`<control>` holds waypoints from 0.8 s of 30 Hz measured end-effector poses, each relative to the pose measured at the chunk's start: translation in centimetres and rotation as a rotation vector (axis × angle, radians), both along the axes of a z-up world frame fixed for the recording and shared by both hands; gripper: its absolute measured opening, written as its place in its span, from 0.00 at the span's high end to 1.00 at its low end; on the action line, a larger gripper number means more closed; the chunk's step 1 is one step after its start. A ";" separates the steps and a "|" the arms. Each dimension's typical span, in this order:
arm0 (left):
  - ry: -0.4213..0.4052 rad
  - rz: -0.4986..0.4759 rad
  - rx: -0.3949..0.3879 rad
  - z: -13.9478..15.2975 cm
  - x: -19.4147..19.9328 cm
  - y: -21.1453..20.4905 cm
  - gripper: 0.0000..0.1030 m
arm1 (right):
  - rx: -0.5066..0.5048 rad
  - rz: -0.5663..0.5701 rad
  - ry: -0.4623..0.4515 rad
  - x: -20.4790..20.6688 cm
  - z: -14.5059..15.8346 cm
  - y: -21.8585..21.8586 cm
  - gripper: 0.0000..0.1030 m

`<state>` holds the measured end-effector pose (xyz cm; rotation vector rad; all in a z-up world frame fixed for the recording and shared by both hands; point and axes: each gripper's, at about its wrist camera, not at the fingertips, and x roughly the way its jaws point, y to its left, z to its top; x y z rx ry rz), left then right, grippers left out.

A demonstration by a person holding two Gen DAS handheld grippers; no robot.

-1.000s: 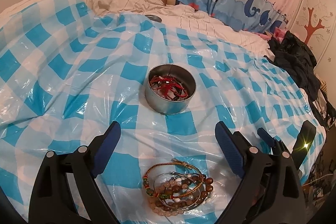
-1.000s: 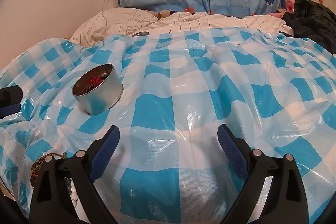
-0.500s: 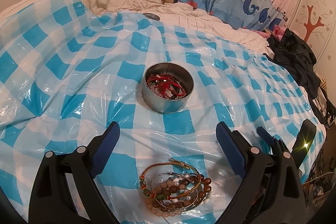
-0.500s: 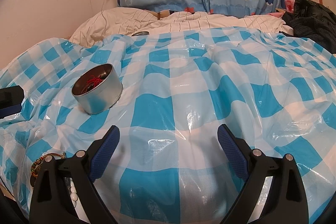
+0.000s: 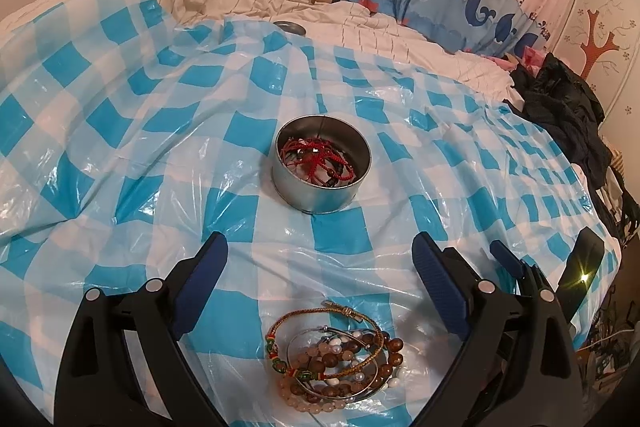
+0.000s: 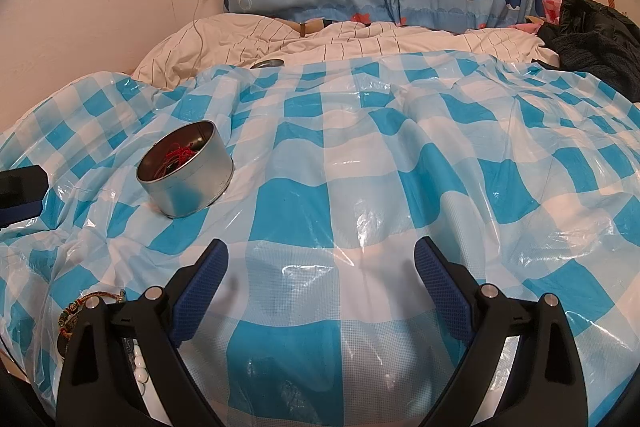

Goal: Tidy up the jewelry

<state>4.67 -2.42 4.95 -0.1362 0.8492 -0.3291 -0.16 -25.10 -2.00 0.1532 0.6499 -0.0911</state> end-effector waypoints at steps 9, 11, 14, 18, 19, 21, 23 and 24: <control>0.002 -0.003 0.001 -0.1 0.1 -0.1 0.13 | 0.000 0.000 0.000 0.0 0.0 0.0 0.12; 0.002 -0.003 0.002 -0.1 0.1 -0.2 0.13 | 0.000 0.000 0.000 0.0 0.0 0.0 0.12; 0.003 -0.002 0.002 0.0 0.1 -0.2 0.13 | 0.001 0.000 0.000 0.0 0.0 0.0 0.12; 0.003 -0.002 0.002 0.0 0.1 -0.2 0.13 | 0.001 0.000 0.000 0.0 0.0 -0.1 0.12; 0.004 -0.002 0.003 0.0 0.1 -0.2 0.13 | 0.001 0.000 0.000 0.0 0.0 -0.1 0.12; 0.005 -0.002 0.003 0.0 0.1 -0.2 0.13 | 0.001 0.000 0.000 0.0 0.0 -0.1 0.12; 0.005 -0.002 0.003 0.1 0.2 -0.2 0.13 | 0.001 0.000 0.000 0.0 0.0 0.0 0.12; 0.005 -0.002 0.004 0.0 0.1 -0.2 0.13 | 0.001 0.000 0.001 0.0 0.0 -0.1 0.12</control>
